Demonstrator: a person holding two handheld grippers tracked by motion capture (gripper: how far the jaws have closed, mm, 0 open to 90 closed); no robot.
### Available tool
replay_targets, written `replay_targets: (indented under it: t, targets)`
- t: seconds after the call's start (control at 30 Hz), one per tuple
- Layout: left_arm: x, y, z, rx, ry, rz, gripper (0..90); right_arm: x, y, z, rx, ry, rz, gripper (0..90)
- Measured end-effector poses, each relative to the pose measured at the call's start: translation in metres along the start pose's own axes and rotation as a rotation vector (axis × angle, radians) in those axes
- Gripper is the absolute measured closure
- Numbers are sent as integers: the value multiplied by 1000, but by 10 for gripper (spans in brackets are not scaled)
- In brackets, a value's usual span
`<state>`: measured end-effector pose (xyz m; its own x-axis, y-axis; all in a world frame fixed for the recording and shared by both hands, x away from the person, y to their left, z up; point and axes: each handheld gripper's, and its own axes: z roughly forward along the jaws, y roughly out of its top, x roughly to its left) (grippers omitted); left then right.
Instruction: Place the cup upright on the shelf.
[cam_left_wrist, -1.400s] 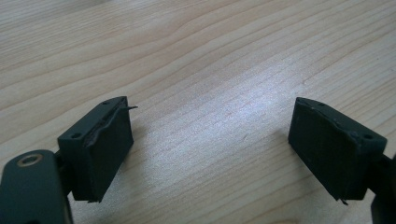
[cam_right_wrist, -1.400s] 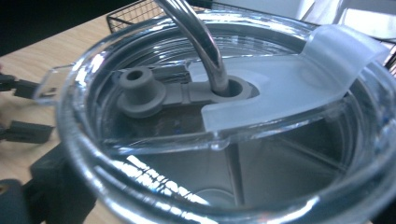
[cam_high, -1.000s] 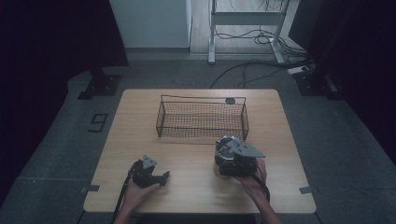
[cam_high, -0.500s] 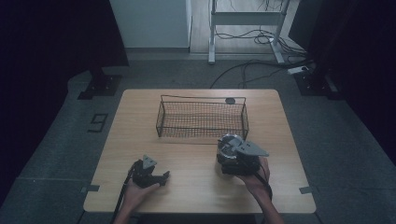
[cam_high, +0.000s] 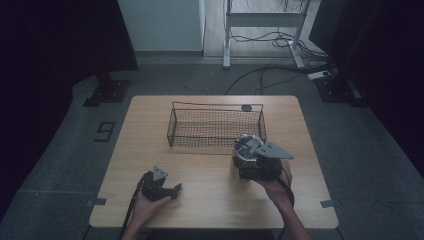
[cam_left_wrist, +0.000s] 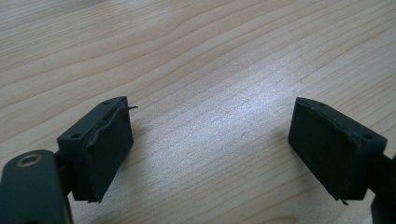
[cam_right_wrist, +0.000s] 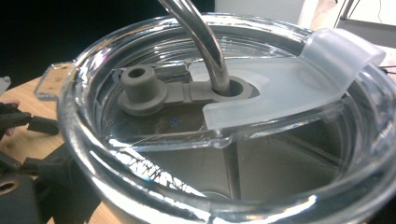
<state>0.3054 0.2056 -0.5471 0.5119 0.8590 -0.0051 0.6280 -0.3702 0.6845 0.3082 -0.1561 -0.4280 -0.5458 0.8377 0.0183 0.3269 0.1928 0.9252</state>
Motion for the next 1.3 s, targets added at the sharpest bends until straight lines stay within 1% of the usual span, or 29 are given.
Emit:
replay_targets:
  t: [0.2,0.23,0.4,0.5,0.7,0.73,0.77,1.07,1.13,1.23,1.3]
  targets:
    - [0,0,0,0,0,0,137,-2,11,-1,-10,3,-3,38]
    - [0,0,0,0,0,0,137,-2,16,-2,-17,7,-2,38]
    - [0,0,0,0,0,-1,138,-6,28,-1,-26,8,4,38]
    - [0,0,0,0,0,-1,137,-8,35,0,-32,2,-1,38]
    - [0,0,0,0,0,0,138,-9,51,-1,-44,7,-6,38]
    - [0,0,0,0,0,0,138,-9,51,-1,-44,7,-6,38]
    - [0,0,0,0,0,0,137,-10,56,-1,-49,2,-8,38]
    - [0,0,0,-1,0,-1,137,-12,76,4,-47,-2,-19,38]
    - [0,0,0,-2,0,-2,137,-13,81,6,-46,0,-23,38]
    - [0,0,0,0,-1,0,137,-17,88,8,-52,-5,-16,38]
    - [0,0,0,-1,0,0,137,-20,92,10,-50,-14,-21,38]
